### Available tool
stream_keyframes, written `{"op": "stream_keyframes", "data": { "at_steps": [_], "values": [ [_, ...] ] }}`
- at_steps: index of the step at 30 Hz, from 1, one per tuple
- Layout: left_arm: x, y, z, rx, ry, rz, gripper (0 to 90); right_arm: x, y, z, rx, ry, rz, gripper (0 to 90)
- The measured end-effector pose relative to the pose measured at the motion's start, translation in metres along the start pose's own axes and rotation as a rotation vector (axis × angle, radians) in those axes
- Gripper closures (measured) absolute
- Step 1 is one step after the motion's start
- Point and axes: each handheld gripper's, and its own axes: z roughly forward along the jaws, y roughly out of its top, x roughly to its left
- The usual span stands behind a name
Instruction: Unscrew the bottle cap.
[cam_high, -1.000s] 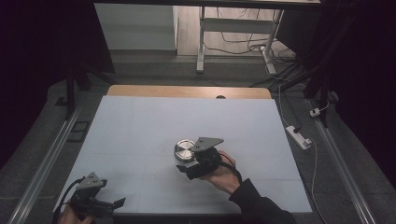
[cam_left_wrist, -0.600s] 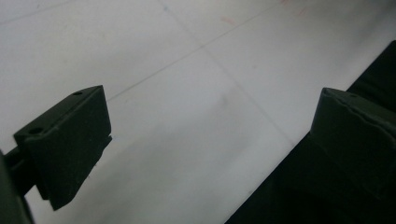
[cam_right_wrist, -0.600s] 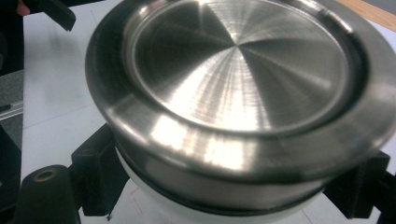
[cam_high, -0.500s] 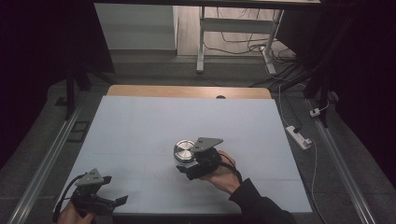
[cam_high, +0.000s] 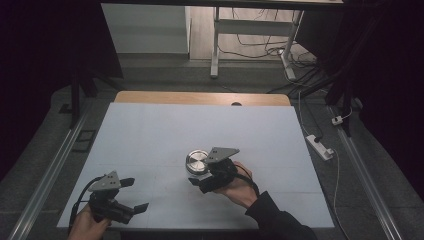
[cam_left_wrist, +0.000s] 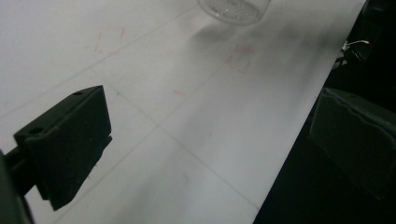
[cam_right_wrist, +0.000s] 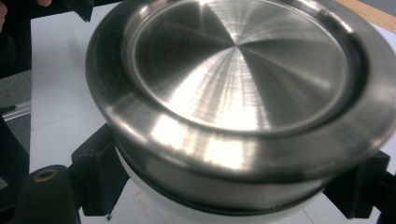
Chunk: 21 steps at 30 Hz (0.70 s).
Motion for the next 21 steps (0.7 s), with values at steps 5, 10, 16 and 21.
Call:
{"op": "stream_keyframes", "data": {
  "at_steps": [5, 10, 16, 21],
  "values": [
    [-0.001, 0.012, 0.003, -0.009, -0.016, 0.022, 0.0, 0.001, 0.0, 0.0, -0.001, 0.003, -0.003, 15.0],
    [-0.003, 0.03, 0.01, 0.015, -0.022, 0.059, 0.0, 0.002, 0.001, 0.0, -0.004, 0.007, 0.001, 15.0],
    [-0.006, 0.047, 0.017, 0.03, -0.034, 0.089, 0.0, 0.002, 0.001, 0.001, -0.002, 0.01, 0.0, 15.0],
    [-0.007, 0.058, 0.022, 0.038, -0.039, 0.109, 0.0, 0.002, 0.001, 0.002, -0.001, 0.012, -0.002, 15.0]
  ]
}}
